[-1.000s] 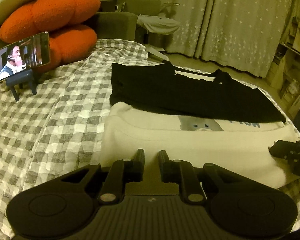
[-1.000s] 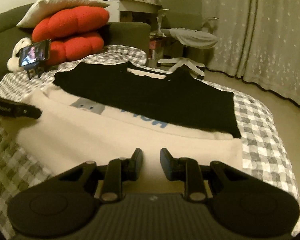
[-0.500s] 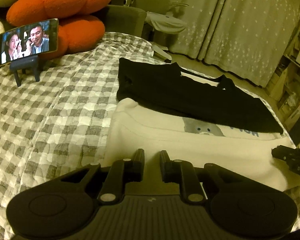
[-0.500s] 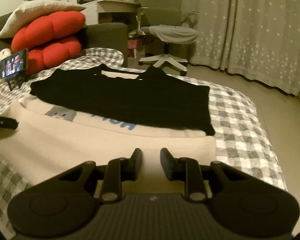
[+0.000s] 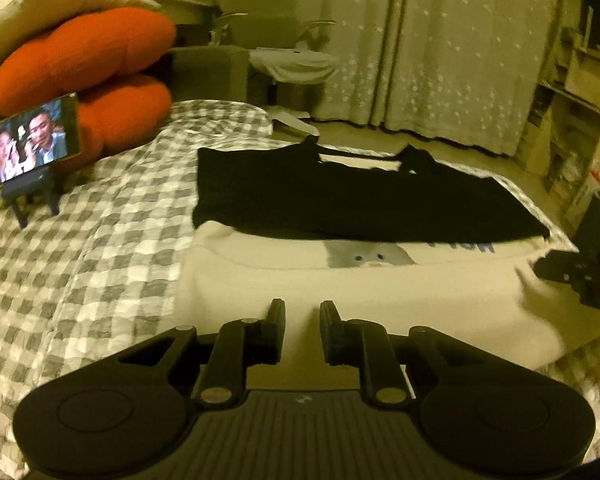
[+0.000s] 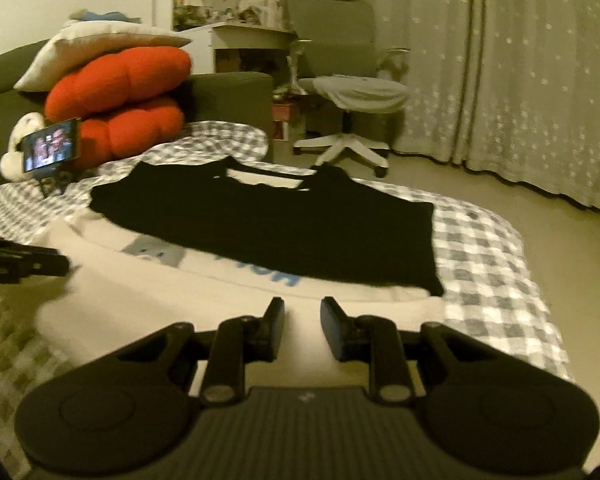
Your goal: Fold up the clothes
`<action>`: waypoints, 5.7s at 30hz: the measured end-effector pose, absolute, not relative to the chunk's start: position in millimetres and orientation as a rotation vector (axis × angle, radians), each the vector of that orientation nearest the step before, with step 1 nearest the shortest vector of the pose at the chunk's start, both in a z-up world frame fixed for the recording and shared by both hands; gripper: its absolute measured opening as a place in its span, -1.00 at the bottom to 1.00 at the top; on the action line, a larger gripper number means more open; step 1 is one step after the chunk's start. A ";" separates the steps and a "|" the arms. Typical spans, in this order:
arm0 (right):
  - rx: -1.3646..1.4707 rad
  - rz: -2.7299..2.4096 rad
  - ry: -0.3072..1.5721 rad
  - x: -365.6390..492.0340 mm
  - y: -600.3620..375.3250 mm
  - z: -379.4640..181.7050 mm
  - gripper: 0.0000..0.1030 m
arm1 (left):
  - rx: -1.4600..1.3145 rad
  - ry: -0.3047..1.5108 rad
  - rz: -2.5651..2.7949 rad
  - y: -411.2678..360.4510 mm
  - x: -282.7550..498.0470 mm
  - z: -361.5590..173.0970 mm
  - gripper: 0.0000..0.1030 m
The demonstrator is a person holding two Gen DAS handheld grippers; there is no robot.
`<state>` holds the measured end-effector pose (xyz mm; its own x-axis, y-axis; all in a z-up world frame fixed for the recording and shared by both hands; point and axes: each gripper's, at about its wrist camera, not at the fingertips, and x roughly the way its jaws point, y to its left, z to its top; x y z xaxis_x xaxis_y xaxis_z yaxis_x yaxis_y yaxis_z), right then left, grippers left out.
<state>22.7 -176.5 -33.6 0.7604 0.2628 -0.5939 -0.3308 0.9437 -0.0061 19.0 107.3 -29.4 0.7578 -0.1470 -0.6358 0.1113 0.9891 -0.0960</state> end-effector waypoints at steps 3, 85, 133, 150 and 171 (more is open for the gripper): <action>-0.153 0.381 0.640 18.0 -161.5 -38.7 -0.56 | -0.052 0.721 -0.150 104.0 19.9 -33.7 -0.65; -0.149 0.002 0.644 40.9 -219.4 -39.9 -0.34 | -0.302 0.774 -0.046 178.8 29.1 -26.7 -0.60; -0.119 0.152 0.694 32.6 -199.5 -43.7 -0.10 | -0.139 0.729 0.007 155.9 23.9 -26.2 -0.52; -0.140 0.115 0.693 21.9 -199.2 -33.9 -0.10 | -0.258 0.723 -0.010 173.4 14.0 -24.6 -0.52; 0.028 -0.034 0.779 21.5 -252.1 -37.4 -0.08 | -0.272 0.762 0.018 194.1 -0.7 -33.7 -0.44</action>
<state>21.5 -252.1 -37.4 0.7113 -0.0199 -0.7026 0.0407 0.9991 0.0129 -0.7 194.1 -33.7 0.7251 -0.0821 -0.6837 -0.1138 0.9649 -0.2366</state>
